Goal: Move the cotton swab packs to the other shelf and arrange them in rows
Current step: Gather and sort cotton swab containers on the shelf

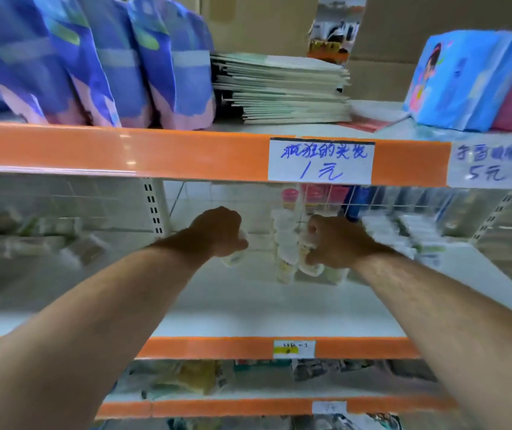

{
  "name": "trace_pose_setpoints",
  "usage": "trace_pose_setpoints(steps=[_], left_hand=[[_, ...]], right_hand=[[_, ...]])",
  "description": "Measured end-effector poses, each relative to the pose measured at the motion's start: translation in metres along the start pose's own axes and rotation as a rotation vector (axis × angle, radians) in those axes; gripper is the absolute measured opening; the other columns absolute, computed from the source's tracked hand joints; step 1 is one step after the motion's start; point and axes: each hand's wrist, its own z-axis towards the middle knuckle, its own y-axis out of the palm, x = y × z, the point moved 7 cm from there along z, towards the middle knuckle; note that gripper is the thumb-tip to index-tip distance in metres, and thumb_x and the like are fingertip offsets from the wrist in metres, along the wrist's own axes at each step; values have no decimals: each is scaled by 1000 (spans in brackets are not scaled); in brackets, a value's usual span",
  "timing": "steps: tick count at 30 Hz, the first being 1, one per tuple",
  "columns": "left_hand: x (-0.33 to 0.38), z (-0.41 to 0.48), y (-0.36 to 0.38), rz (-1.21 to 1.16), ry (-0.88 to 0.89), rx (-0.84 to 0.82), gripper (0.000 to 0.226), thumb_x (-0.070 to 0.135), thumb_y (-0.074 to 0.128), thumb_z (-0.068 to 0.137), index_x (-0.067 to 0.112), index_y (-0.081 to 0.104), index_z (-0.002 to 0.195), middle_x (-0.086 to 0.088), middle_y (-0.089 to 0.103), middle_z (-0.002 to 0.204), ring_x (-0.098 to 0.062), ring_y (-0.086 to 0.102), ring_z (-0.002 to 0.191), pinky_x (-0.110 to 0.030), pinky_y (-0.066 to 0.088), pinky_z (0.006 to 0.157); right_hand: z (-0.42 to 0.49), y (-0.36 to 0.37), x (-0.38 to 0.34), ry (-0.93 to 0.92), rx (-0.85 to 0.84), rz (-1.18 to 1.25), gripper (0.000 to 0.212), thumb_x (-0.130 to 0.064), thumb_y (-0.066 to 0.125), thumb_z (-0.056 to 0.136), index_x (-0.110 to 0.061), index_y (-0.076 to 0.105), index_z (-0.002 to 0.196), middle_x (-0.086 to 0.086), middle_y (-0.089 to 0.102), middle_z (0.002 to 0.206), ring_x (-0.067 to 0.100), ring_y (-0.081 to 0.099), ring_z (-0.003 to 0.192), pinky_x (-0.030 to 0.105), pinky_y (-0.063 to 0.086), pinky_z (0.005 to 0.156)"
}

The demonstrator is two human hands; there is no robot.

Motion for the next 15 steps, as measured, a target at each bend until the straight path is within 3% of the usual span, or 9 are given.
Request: trace_pose_setpoints(steps=[6,9,12,15], left_hand=[[12,31,13,-22,-13,68,42,42,64,84,14,59,114,-9,63,107,-30,62,102,-38,53,84],[18,49,20,-28,0,91,31,33,63,84,12,58,107,-11,65,100,-32,64,93,-36,53,75],[18,65,29,-35,5,96,25,31,64,84,11,65,99,-10,64,91,-28,64,84,-34,55,74],[15,76,39,-81,10,86,21,32,67,85,12,67,91,-6,66,86,-23,61,74,-34,58,77]], right_hand=[[9,0,20,1,9,16,55,-35,82,66,-22,53,110,3,61,109,23,60,93,34,51,75],[13,-7,30,28,38,23,54,-33,82,67,-23,54,111,0,63,108,21,60,90,35,53,76],[16,-12,39,75,45,55,54,-32,83,67,-25,54,112,-4,56,102,17,56,84,30,50,69],[20,-11,44,96,37,62,57,-32,84,66,-25,53,113,-2,58,111,17,58,89,33,53,76]])
